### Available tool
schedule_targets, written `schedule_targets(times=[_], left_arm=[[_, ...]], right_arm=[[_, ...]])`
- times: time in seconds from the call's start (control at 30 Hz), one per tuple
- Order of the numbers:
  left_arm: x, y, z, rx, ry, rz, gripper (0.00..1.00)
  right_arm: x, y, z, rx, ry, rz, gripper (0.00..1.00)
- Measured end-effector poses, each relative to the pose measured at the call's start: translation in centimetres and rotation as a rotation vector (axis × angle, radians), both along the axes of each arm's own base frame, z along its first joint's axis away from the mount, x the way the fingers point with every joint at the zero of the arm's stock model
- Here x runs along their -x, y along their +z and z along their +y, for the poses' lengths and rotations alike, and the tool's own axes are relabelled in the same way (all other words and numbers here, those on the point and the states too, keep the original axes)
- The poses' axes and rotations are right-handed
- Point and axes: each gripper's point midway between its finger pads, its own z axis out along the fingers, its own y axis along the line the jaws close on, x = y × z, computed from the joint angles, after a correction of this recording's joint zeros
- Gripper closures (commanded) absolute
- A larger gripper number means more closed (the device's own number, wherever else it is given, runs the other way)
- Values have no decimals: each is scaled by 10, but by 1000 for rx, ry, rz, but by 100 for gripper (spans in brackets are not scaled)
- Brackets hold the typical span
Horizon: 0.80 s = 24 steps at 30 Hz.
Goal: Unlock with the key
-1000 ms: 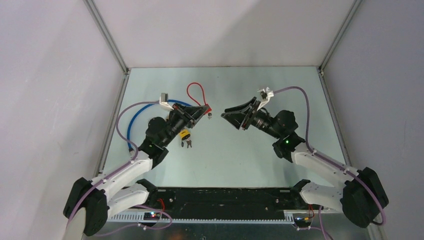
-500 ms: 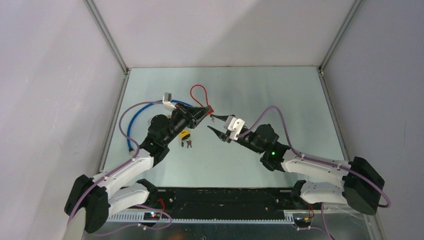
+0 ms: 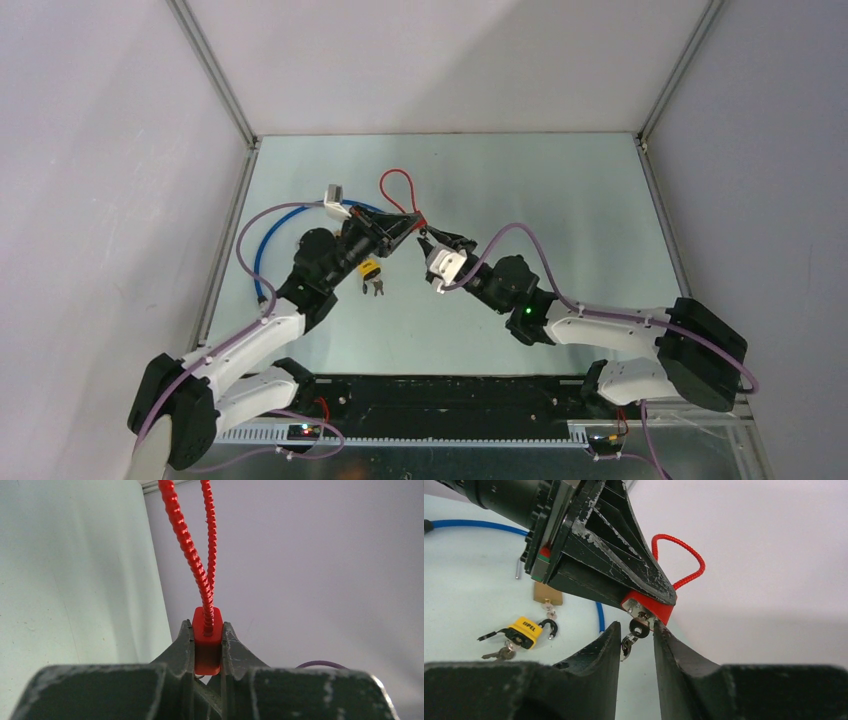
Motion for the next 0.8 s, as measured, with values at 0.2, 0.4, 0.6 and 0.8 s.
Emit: schedule_targets(times=[0.2,0.4,0.6,0.8], left_arm=[[0,1,2,0,5,0,100],[0,3,4,2,13,-4,100],[2,6,6,4,21,-11,100],[7,16,7,11,27,-46,100]], right_arm=[[-4,0,-1,11,-41,-34,81],[-6,1,1,-4,-61,-44,94],[-4,3,4,-92,-45,35,98],[1,12,4,-288,16,232,100]])
